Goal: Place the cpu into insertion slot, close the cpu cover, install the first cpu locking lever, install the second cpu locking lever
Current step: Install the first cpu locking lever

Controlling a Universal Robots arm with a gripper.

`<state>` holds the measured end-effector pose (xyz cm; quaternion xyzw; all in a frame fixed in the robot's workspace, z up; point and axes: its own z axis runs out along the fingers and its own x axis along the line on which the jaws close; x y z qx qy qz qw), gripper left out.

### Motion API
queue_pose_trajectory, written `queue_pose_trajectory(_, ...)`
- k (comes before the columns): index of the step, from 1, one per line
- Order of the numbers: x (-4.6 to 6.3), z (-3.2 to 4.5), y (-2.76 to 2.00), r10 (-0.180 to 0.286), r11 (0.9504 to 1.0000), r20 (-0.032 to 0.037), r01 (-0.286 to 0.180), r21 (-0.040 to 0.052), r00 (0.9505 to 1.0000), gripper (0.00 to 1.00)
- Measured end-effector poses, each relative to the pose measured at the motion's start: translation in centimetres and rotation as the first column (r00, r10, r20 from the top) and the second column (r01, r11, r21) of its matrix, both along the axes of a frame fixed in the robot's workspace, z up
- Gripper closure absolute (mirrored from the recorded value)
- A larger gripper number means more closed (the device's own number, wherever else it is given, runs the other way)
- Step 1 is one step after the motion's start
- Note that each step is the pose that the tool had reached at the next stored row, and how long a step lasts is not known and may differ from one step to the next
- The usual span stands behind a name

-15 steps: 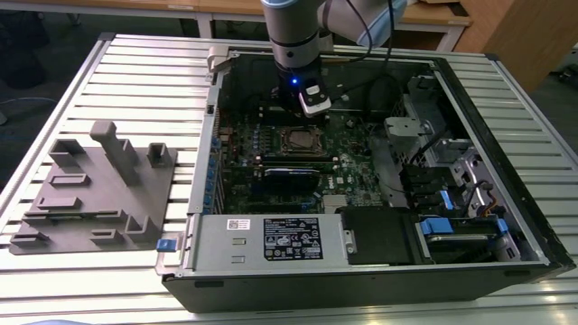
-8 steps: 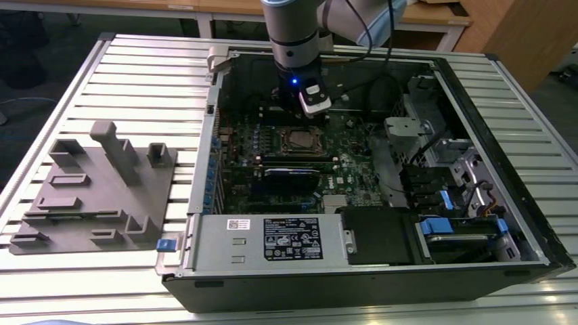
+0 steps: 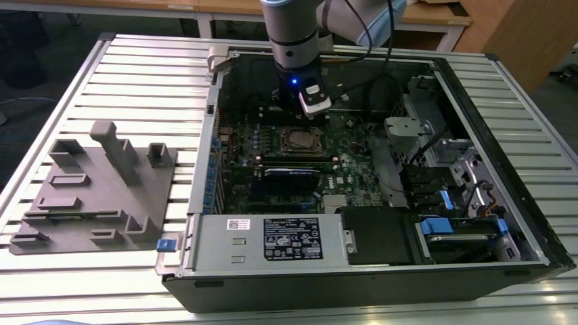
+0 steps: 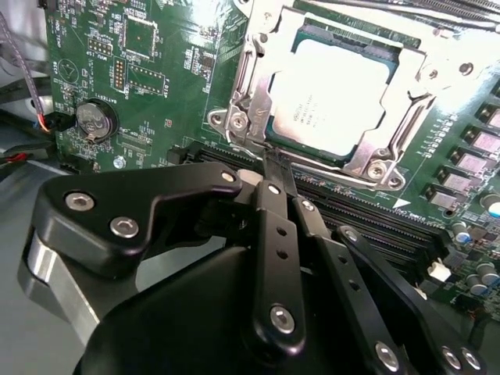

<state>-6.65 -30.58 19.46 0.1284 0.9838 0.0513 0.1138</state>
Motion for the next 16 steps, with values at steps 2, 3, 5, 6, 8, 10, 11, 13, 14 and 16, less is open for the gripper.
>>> queue_pose_trajectory(2, 0.00, -0.03, 0.00, -0.001, 1.0000, 0.0013, 0.001, -0.0001, 1.0000, 0.90)
queue_pose_trajectory(3, 0.00, -0.04, 0.00, -0.001, 1.0000, 0.0020, 0.001, 0.0000, 1.0000, 0.90)
queue_pose_trajectory(5, 0.00, -0.07, 0.00, -0.002, 1.0000, 0.0031, 0.002, 0.0000, 1.0000, 0.90)
queue_pose_trajectory(6, 0.00, -0.08, 0.00, -0.002, 1.0000, 0.0036, 0.002, 0.0000, 1.0000, 0.90)
queue_pose_trajectory(8, -0.01, -0.10, 0.00, -0.002, 1.0000, 0.0041, 0.002, 0.0000, 1.0000, 0.90)
queue_pose_trajectory(10, 0.00, -0.11, 0.00, -0.002, 1.0000, 0.0042, 0.002, -0.0001, 1.0000, 0.90)
queue_pose_trajectory(11, 0.00, -0.12, 0.00, -0.002, 1.0000, 0.0043, 0.002, 0.0000, 1.0000, 0.90)
queue_pose_trajectory(13, 0.00, -0.12, 0.00, -0.002, 1.0000, 0.0042, 0.002, 0.0000, 1.0000, 0.90)
queue_pose_trajectory(14, 0.01, -0.12, 0.00, -0.002, 1.0000, 0.0043, 0.002, 0.0000, 1.0000, 0.90)
queue_pose_trajectory(16, 0.03, -0.13, 0.01, -0.003, 1.0000, 0.0043, 0.003, 0.0001, 1.0000, 0.90)
